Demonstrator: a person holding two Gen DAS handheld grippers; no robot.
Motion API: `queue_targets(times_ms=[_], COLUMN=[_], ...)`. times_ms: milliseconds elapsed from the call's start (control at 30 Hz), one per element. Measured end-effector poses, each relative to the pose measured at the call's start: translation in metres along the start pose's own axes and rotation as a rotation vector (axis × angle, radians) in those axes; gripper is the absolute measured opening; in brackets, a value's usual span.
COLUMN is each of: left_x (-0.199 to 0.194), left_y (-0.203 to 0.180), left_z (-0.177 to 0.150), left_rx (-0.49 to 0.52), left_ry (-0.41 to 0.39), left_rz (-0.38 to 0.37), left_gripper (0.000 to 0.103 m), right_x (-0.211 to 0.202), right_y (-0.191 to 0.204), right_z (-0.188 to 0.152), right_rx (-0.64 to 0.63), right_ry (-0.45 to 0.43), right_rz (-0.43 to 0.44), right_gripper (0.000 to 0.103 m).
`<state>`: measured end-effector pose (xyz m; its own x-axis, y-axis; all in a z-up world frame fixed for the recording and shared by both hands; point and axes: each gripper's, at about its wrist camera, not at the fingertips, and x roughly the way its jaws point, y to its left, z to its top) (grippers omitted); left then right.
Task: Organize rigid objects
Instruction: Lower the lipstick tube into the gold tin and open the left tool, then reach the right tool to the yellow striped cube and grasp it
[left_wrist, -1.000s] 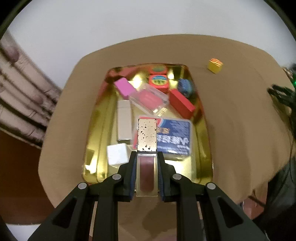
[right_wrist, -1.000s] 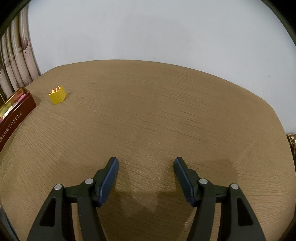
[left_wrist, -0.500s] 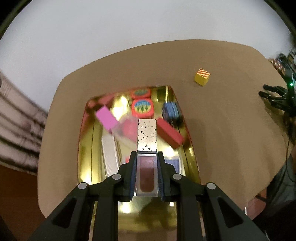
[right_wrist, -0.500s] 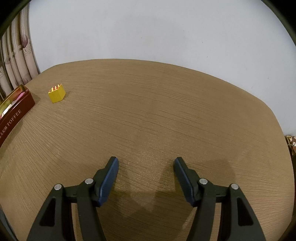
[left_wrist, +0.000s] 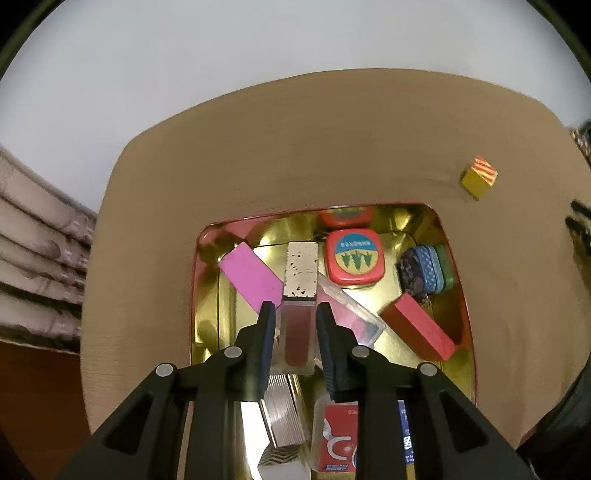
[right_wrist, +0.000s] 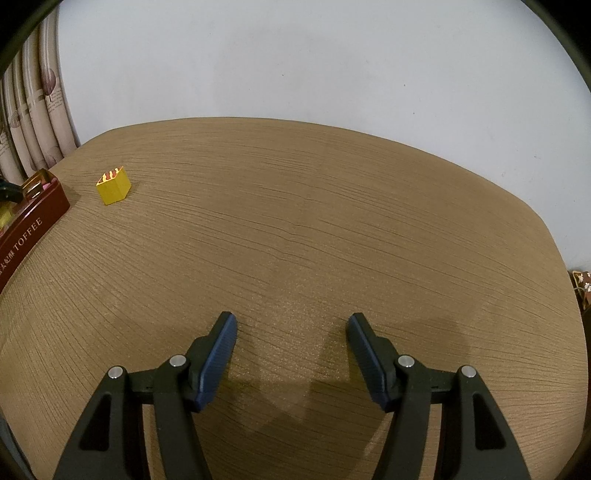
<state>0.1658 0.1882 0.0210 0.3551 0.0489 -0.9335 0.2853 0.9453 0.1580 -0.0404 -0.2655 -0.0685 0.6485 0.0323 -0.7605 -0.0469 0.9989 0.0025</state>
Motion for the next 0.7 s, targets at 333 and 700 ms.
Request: queue_targets(times_ms=[333,700], left_x=[-0.027,-0.101], left_y=[0.012,-0.029], left_z=[-0.010,-0.074], left_rx=[-0.121,-0.314], left_ry=[-0.090,-0.233], left_rz=[0.099,-0.043], left_gripper=[0.027,0.042], right_x=[0.000,0.000], right_y=[0.001,0.001], right_z=[0.000,0.000], right_rx=[0.000,-0.004], right_ry=[0.000,-0.001], right_rz=[0.000,-0.004], right_gripper=[0.064,0.064])
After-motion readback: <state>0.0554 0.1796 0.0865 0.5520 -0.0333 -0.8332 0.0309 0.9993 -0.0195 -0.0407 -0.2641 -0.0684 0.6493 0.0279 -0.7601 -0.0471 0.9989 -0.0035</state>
